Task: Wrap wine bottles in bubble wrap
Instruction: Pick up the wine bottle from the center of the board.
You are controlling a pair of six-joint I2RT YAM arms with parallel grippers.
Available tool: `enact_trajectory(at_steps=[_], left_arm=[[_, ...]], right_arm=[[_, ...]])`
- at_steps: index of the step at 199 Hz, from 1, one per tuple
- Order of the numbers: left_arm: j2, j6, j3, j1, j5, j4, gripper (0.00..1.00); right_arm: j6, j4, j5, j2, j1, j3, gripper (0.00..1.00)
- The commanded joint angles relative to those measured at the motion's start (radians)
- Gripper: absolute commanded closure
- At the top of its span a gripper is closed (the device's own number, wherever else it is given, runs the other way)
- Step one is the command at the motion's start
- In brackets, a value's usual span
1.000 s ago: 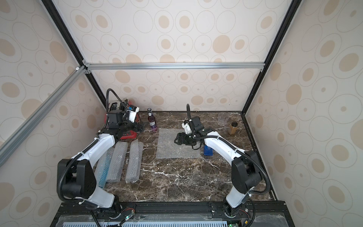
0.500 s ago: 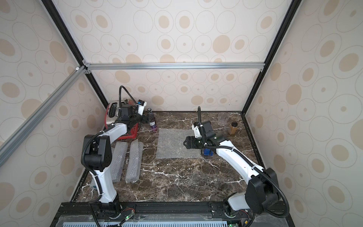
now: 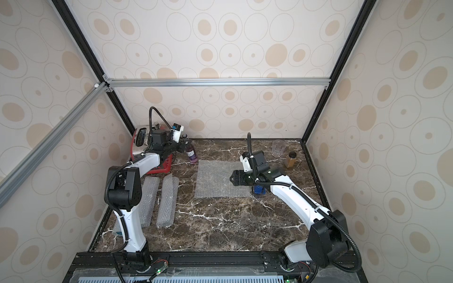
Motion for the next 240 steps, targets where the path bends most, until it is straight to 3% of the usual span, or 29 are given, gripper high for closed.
enact_trajectory(at_steps=[1, 35, 87, 121, 157, 205, 240], left_arm=[[-0.182, -0.042, 0.021, -0.01, 0.071, 0.004, 1.0], [-0.367, -0.062, -0.034, -0.039, 0.089, -0.18, 1.0], [-0.575, -0.283, -0.149, -0.046, 0.159, -0.361, 1.0], [-0.674, -0.446, -0.333, -0.049, 0.263, -0.216, 1.0], [-0.729, -0.474, -0.442, -0.059, 0.281, -0.123, 1.0], [-0.732, -0.513, -0.476, -0.071, 0.284, -0.065, 1.0], [-0.735, -0.539, -0.474, -0.076, 0.29, -0.066, 1.0]], right_arm=[[-0.012, 0.034, -0.019, -0.014, 0.007, -0.009, 0.24], [-0.045, 0.112, 0.023, 0.004, 0.072, 0.002, 0.2], [-0.161, 0.219, 0.077, 0.08, 0.216, 0.062, 0.14], [-0.198, 0.313, 0.044, 0.136, 0.277, 0.07, 0.14], [-0.214, 0.361, 0.017, 0.206, 0.325, 0.106, 0.13], [-0.183, 0.424, -0.067, 0.321, 0.344, 0.181, 0.16], [-0.179, 0.434, -0.094, 0.384, 0.345, 0.222, 0.25]])
